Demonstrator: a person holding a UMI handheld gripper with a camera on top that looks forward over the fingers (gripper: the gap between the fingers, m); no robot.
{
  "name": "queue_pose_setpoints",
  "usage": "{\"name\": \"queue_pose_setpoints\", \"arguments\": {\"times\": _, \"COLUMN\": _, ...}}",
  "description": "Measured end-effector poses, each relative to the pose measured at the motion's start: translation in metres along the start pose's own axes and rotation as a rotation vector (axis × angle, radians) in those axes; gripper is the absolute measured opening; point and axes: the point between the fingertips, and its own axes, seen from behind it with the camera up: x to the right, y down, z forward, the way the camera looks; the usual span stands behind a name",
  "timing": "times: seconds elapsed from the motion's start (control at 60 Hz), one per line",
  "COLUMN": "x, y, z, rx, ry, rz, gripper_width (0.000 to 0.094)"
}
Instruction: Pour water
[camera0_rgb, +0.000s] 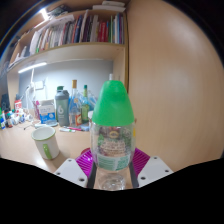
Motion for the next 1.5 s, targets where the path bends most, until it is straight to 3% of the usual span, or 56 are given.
{"name": "queue_pose_setpoints", "arguments": {"times": 0.117, "x": 0.005, "y": 0.002, "z": 0.003, "rx": -0.075, "ry": 0.046, "rz": -0.028, "gripper_width": 0.0460}}
{"name": "queue_pose_setpoints", "arguments": {"times": 0.217, "x": -0.003, "y": -0.033, "z": 0.006, "rx": -0.096, "ry": 0.042, "rz": -0.175, "gripper_width": 0.0455}}
{"name": "queue_pose_setpoints", "arguments": {"times": 0.4, "x": -0.028, "y": -0.154, "z": 0.044, "rx": 0.014, "ry": 0.109, "rz": -1.023, "gripper_width": 0.0456}}
{"name": "queue_pose_setpoints", "arguments": {"times": 0.483, "x": -0.060, "y": -0.181, "z": 0.065, "rx": 0.092, "ry": 0.135, "rz": -1.455, "gripper_width": 0.0455}}
{"name": "queue_pose_setpoints", "arguments": {"times": 0.6, "x": -0.102, "y": -0.192, "z": 0.081, "rx": 0.147, "ry": 0.099, "rz": -1.934, "gripper_width": 0.0453}}
{"name": "queue_pose_setpoints", "arguments": {"times": 0.667, "x": -0.119, "y": -0.194, "z": 0.085, "rx": 0.167, "ry": 0.141, "rz": -2.110, "gripper_width": 0.0452}}
{"name": "queue_pose_setpoints", "arguments": {"times": 0.733, "x": -0.128, "y": -0.196, "z": 0.087, "rx": 0.176, "ry": 0.179, "rz": -2.244, "gripper_width": 0.0453}}
{"name": "queue_pose_setpoints", "arguments": {"times": 0.883, "x": -0.143, "y": -0.187, "z": 0.091, "rx": 0.201, "ry": 0.144, "rz": -2.408, "gripper_width": 0.0450}}
{"name": "queue_pose_setpoints", "arguments": {"times": 1.1, "x": -0.138, "y": -0.189, "z": 0.096, "rx": 0.198, "ry": 0.091, "rz": -2.155, "gripper_width": 0.0453}}
{"name": "queue_pose_setpoints", "arguments": {"times": 1.267, "x": -0.112, "y": -0.223, "z": 0.089, "rx": 0.131, "ry": 0.012, "rz": -1.238, "gripper_width": 0.0456}}
{"name": "queue_pose_setpoints", "arguments": {"times": 1.333, "x": -0.095, "y": -0.207, "z": 0.081, "rx": 0.123, "ry": -0.016, "rz": -0.827, "gripper_width": 0.0464}}
{"name": "queue_pose_setpoints", "arguments": {"times": 1.45, "x": -0.097, "y": -0.176, "z": 0.076, "rx": 0.058, "ry": -0.174, "rz": -0.271, "gripper_width": 0.0476}}
{"name": "queue_pose_setpoints", "arguments": {"times": 1.5, "x": -0.093, "y": -0.145, "z": 0.073, "rx": 0.092, "ry": -0.200, "rz": -0.098, "gripper_width": 0.0476}}
